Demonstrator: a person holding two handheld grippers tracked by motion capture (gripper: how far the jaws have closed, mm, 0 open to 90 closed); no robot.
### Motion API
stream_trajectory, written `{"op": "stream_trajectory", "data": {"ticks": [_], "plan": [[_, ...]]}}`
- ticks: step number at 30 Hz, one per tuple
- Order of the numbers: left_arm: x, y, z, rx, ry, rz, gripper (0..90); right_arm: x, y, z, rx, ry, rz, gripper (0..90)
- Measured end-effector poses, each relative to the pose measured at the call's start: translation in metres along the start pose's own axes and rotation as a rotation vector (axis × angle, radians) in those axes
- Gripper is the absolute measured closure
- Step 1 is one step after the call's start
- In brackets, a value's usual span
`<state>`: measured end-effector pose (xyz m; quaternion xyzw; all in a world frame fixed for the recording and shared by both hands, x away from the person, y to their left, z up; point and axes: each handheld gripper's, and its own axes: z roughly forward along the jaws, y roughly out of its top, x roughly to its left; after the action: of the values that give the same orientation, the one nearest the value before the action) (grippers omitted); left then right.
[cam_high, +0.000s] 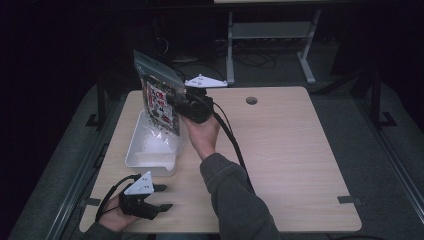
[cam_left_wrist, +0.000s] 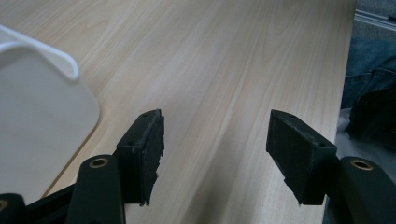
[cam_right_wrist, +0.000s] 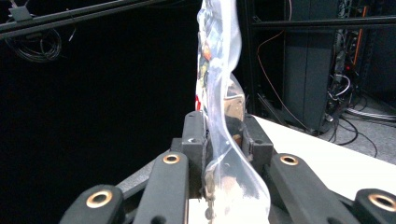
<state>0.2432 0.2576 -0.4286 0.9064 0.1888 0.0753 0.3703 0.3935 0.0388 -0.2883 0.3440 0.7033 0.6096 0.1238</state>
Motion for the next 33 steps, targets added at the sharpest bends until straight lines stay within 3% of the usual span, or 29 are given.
{"op": "stream_trajectory", "data": {"ticks": [19,33], "plan": [[0.003,-0.003,-0.001,0.006,0.002,-0.007,34.3,0.009,-0.011,0.039,0.003,-0.055,-0.012,75.0],[0.001,-0.003,0.001,0.012,-0.002,-0.002,33.8,0.011,-0.014,0.043,-0.017,-0.107,-0.034,75.0]]}}
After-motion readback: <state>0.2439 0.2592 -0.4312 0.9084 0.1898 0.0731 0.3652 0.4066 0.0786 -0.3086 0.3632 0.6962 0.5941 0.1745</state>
